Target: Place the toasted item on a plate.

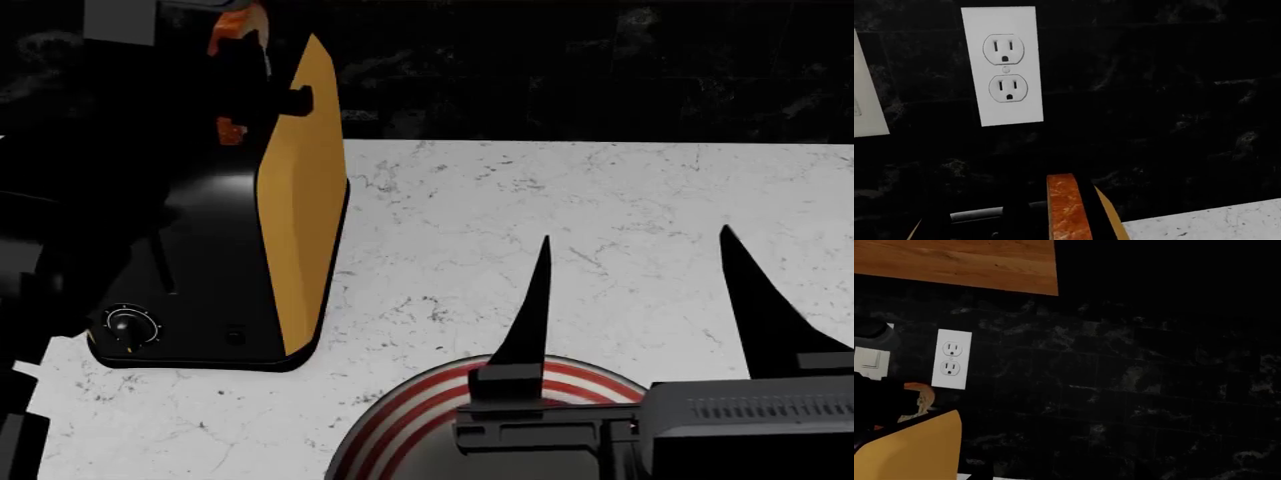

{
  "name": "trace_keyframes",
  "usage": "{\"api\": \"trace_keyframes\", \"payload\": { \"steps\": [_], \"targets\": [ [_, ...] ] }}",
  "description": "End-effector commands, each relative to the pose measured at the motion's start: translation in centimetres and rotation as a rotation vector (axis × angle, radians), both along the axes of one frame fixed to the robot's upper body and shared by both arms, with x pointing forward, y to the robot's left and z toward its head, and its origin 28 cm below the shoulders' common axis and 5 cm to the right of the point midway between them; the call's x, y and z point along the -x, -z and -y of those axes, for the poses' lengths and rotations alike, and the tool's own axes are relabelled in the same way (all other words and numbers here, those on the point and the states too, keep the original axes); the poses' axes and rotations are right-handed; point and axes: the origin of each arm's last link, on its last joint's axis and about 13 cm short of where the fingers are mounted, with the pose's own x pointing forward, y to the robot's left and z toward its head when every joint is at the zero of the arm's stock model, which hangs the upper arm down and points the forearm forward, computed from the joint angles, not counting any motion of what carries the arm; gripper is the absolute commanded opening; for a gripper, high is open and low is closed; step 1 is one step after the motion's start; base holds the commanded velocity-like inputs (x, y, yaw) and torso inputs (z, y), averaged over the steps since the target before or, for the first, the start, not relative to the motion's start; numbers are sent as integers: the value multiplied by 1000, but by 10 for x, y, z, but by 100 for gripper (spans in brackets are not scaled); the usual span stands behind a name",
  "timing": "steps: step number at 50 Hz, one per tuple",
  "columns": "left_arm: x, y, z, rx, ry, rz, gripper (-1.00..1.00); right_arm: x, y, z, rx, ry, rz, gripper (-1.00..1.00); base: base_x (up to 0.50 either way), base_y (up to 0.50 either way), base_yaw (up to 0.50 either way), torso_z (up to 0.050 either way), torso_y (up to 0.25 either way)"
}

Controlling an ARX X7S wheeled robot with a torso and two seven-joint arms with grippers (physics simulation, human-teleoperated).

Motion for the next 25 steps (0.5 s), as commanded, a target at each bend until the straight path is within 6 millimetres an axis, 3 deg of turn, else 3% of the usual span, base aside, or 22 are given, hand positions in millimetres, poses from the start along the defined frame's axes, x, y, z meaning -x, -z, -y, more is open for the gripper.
{"api": "trace_keyframes", "payload": {
  "steps": [1,25],
  "targets": [
    [1,11,-5,-5,-40,-52,-100,2,-2,1,1,-1,7,100,0,0,0,0,0],
    [13,-49,-4,-4,-18,102,-100,1,1,-1,-7,-6,4,100,-3,1,3,0,2]
  ]
}}
